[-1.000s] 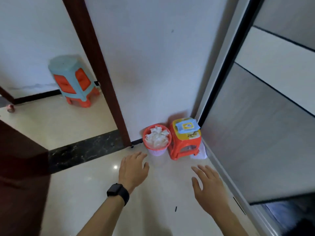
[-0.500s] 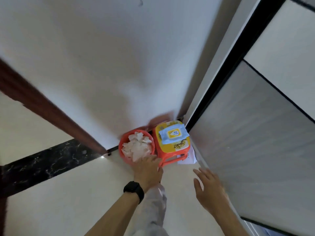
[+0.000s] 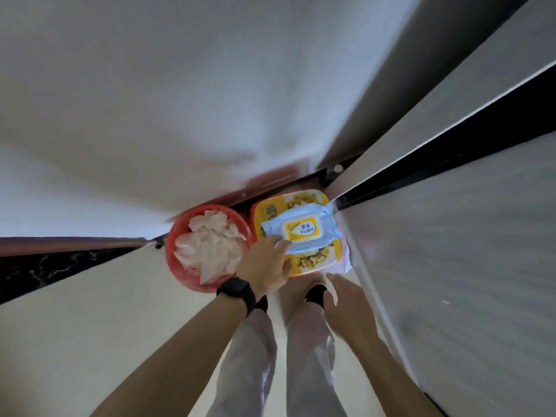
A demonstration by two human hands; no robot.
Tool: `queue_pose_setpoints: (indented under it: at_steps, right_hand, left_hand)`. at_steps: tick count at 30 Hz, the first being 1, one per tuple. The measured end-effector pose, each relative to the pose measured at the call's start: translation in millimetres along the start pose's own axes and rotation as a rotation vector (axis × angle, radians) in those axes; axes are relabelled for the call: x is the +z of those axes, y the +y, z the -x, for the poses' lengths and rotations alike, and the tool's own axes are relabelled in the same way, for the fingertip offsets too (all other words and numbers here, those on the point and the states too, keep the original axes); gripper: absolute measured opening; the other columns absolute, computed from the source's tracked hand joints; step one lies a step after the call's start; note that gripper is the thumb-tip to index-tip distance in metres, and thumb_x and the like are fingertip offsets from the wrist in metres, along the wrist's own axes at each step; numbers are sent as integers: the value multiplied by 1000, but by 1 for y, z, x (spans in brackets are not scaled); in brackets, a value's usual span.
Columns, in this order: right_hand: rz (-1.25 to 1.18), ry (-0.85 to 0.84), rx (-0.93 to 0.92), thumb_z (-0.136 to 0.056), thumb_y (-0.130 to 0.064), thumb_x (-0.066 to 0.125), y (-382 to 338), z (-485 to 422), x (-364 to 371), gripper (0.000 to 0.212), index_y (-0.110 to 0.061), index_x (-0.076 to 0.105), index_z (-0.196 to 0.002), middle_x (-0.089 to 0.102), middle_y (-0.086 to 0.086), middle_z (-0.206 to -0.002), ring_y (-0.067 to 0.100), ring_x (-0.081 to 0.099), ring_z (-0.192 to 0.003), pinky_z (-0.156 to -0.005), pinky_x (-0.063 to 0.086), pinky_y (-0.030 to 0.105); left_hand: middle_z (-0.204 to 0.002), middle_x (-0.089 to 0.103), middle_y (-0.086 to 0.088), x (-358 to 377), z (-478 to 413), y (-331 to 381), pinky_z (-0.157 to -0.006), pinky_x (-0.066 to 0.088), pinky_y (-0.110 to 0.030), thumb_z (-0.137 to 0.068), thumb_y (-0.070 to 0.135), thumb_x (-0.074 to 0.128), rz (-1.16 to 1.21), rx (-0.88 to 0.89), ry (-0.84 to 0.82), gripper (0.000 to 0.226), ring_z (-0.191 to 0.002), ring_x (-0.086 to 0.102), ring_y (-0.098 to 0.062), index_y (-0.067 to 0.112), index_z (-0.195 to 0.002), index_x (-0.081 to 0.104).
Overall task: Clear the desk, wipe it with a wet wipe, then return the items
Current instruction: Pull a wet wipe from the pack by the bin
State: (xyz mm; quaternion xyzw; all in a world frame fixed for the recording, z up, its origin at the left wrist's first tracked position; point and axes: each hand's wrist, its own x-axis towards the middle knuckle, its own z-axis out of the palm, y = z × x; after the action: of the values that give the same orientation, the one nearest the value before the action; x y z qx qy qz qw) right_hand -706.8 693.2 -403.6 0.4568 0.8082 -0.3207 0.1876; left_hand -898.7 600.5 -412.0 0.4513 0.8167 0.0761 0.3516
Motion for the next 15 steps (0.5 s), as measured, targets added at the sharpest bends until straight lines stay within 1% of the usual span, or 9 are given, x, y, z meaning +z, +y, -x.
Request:
queue_pose_setpoints:
  at_steps: [2, 3, 5, 6, 7, 8, 10, 13, 15]
  right_hand:
    - [97, -78, -16, -95, -22, 48, 16, -40, 24, 42, -21, 51, -136, 48, 1, -145, 21, 46, -128, -99, 42, 36]
    - [144, -68, -63, -94, -22, 50, 24, -58, 37, 46, -19, 47, -140, 43, 3, -150, 23, 45, -132, -99, 43, 38]
    - [223, -1, -219, -83, -13, 63, 33, -90, 59, 56, -9, 51, -138, 46, 11, -147, 30, 51, -128, -91, 52, 42]
    - [249, 2, -267, -77, -10, 65, 36, -102, 69, 62, -5, 51, -137, 46, 15, -146, 32, 51, -129, -90, 54, 45]
    - [301, -13, -312, -74, -10, 65, 39, -113, 77, 68, -4, 48, -139, 43, 16, -148, 32, 47, -133, -93, 52, 48]
    - [350, -26, -345, -73, -11, 63, 42, -122, 83, 71, -5, 45, -141, 41, 16, -150, 31, 43, -136, -97, 48, 51]
    - [398, -48, -398, -71, -13, 65, 50, -133, 95, 74, -7, 45, -142, 40, 14, -151, 29, 41, -138, -100, 45, 54]
    - [453, -79, -389, -71, -9, 66, 59, -137, 108, 76, -9, 44, -144, 38, 11, -153, 27, 38, -140, -103, 42, 54]
    - [445, -74, -370, -72, -9, 63, 61, -137, 113, 80, -11, 38, -147, 32, 8, -156, 24, 31, -144, -105, 39, 53]
  left_hand:
    - [-156, 37, -9, 24, -45, -7, -109, 38, -40, -99, 32, 49, 5, -15, 17, 50, -141, 37, -28, 17, -147, 42]
    - [-160, 31, -9, 37, -63, -10, -112, 34, -41, -99, 32, 49, -2, -29, 25, 53, -145, 32, -28, 17, -149, 39]
    - [-164, 21, -10, 63, -98, -20, -117, 28, -43, -98, 30, 51, -48, -40, 7, 59, -149, 23, -30, 18, -152, 32]
    - [-165, 18, -9, 76, -111, -25, -118, 26, -44, -98, 30, 53, -70, -35, -16, 61, -150, 20, -31, 19, -154, 29]
    - [-165, 16, -9, 88, -120, -29, -118, 26, -45, -97, 29, 55, -98, -30, -36, 64, -150, 20, -33, 20, -154, 28]
    - [-165, 18, -8, 99, -127, -33, -116, 28, -46, -97, 30, 57, -132, -28, -47, 65, -148, 22, -35, 20, -154, 28]
    - [-160, 28, -11, 113, -134, -39, -108, 36, -47, -94, 32, 63, -193, -23, -23, 66, -141, 34, -38, 19, -151, 34]
    - [-144, 51, -18, 125, -139, -43, -90, 49, -50, -83, 36, 77, -289, 17, 45, 62, -117, 56, -44, 13, -136, 54]
    - [-132, 60, -22, 131, -144, -46, -79, 54, -49, -76, 40, 82, -367, 42, 49, 63, -103, 63, -47, 9, -127, 61]
